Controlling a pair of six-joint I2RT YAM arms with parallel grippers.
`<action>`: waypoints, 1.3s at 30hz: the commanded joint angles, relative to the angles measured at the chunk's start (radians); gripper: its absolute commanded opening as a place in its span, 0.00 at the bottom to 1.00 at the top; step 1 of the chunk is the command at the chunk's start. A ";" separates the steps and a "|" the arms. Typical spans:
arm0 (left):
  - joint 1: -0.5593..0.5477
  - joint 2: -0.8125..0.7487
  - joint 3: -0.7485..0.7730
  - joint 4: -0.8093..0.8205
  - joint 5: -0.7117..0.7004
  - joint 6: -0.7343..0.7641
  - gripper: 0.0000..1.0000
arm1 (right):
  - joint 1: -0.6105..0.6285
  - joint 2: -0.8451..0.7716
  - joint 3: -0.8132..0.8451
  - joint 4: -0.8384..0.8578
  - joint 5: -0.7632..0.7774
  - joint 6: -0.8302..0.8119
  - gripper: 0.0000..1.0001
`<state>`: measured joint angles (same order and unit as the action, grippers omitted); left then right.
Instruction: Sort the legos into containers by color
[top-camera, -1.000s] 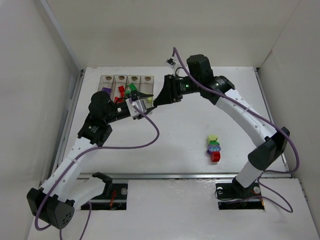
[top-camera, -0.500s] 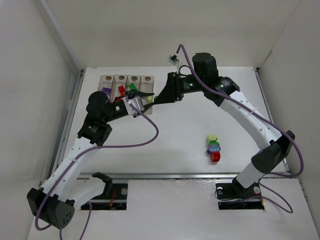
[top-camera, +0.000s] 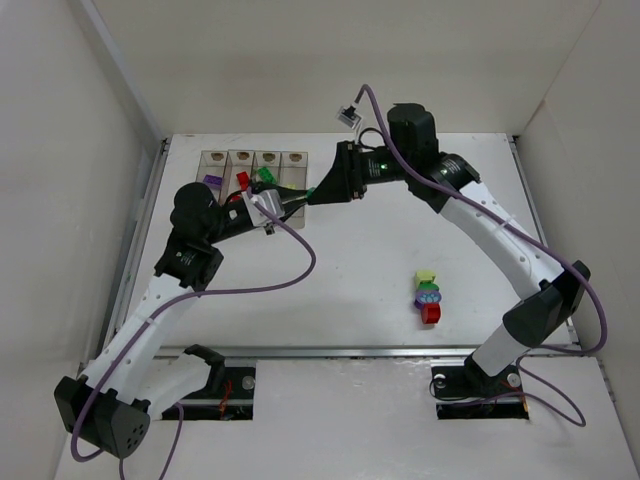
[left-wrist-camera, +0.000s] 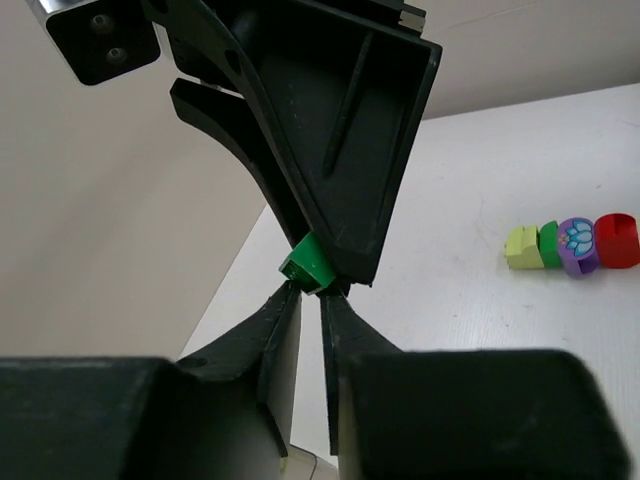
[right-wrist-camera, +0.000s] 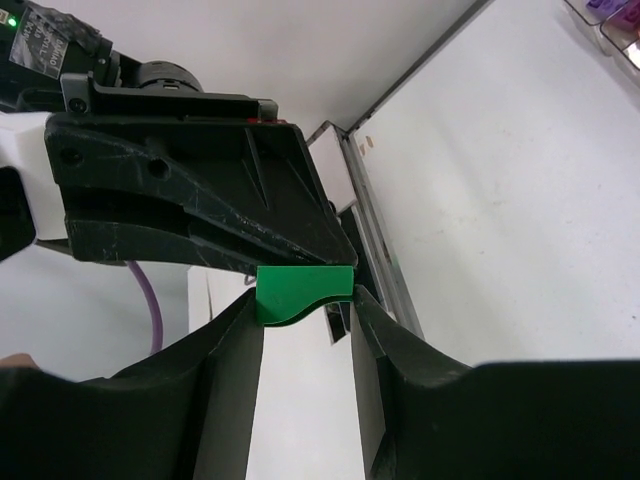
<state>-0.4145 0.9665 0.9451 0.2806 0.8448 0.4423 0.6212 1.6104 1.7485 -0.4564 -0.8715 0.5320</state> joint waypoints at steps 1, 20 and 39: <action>-0.003 -0.014 0.026 0.131 0.025 -0.020 0.12 | 0.015 -0.001 -0.021 0.018 -0.037 0.000 0.06; -0.003 0.015 0.046 0.058 0.105 0.107 0.34 | 0.025 0.017 0.000 0.009 -0.057 0.010 0.05; -0.003 0.006 0.037 -0.017 0.021 0.105 0.00 | 0.025 0.045 0.000 -0.001 -0.021 0.010 1.00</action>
<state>-0.4129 0.9859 0.9451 0.2592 0.9016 0.5533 0.6365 1.6474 1.7325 -0.4664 -0.9043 0.5472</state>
